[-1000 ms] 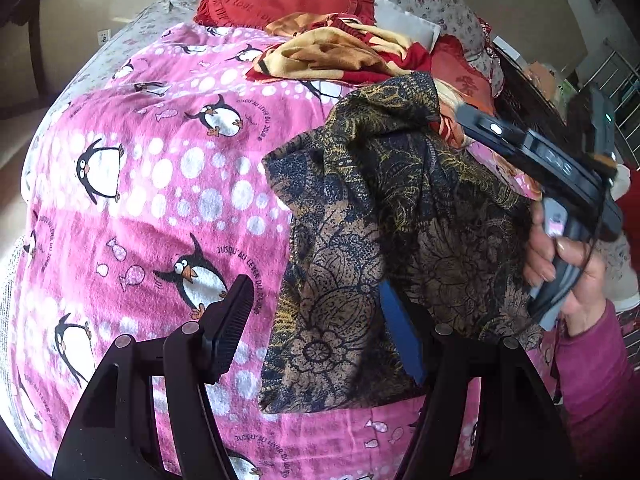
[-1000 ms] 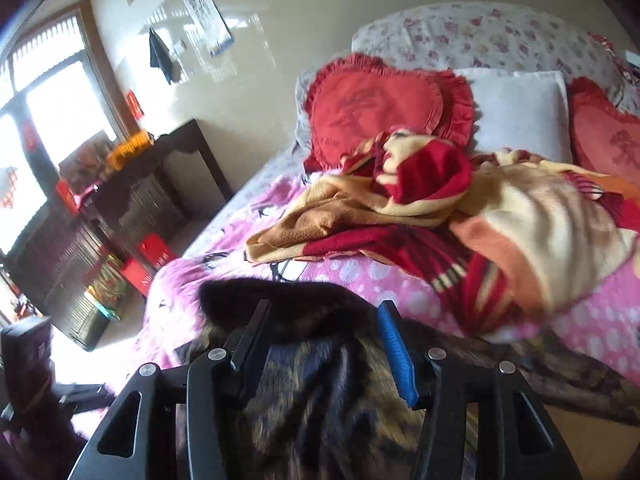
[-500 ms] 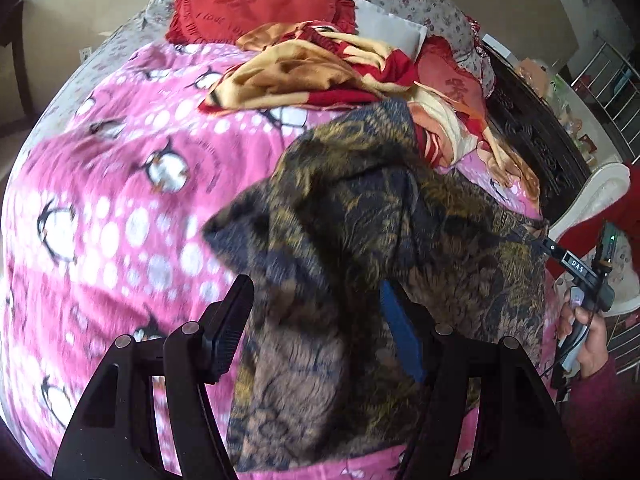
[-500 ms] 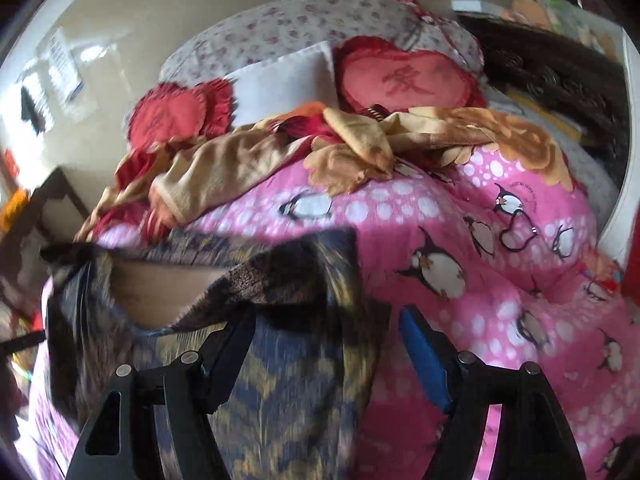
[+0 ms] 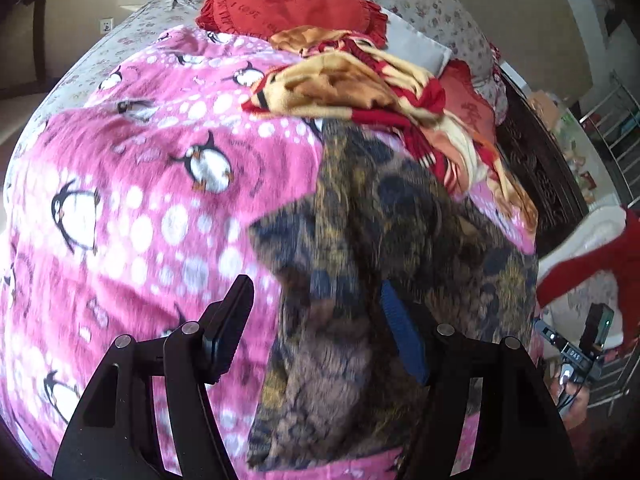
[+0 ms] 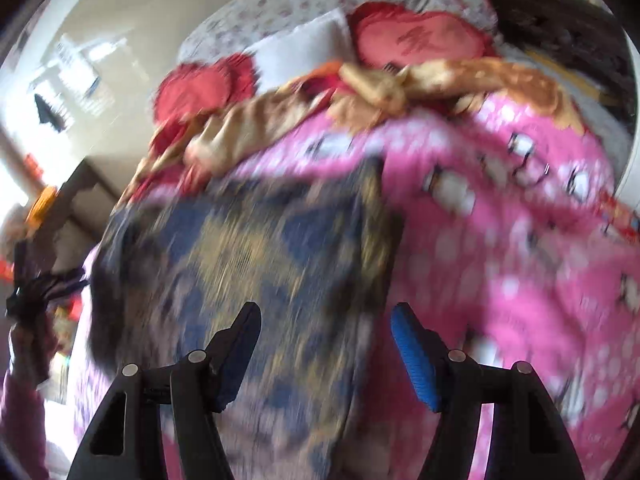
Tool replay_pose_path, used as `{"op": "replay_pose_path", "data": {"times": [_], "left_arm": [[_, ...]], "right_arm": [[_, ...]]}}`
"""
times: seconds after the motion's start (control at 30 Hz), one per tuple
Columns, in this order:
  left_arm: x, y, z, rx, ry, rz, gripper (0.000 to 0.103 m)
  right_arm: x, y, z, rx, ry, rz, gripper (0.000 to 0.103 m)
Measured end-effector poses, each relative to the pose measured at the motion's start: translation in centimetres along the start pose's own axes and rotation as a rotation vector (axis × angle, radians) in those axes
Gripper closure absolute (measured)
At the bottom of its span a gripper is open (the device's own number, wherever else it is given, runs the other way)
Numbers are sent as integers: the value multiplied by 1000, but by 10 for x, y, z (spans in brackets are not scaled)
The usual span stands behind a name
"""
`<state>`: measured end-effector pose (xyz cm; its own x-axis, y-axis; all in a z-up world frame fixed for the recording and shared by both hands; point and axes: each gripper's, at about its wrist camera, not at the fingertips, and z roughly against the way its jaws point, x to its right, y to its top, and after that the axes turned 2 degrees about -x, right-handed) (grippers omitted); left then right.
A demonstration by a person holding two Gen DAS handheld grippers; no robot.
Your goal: Fold small clothes
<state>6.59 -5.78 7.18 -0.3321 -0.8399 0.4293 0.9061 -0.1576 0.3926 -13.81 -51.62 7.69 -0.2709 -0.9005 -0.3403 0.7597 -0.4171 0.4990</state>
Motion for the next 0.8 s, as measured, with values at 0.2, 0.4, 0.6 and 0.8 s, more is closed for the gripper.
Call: {"op": "replay_pose_path", "data": {"times": [0.2, 0.4, 0.6, 0.8], "left_arm": [[-12, -59, -1, -36, -9, -12, 36], [-12, -74, -11, -37, -59, 15, 36], [-1, -77, -24, -95, -38, -41, 80], [11, -87, 7, -74, -105, -84, 94]], "right_arm": [[-5, -67, 4, -62, 5, -31, 58], [-16, -83, 0, -39, 27, -22, 80], [-18, -88, -12, -53, 55, -32, 85], [-14, -80, 36, 24, 104, -31, 100]]}}
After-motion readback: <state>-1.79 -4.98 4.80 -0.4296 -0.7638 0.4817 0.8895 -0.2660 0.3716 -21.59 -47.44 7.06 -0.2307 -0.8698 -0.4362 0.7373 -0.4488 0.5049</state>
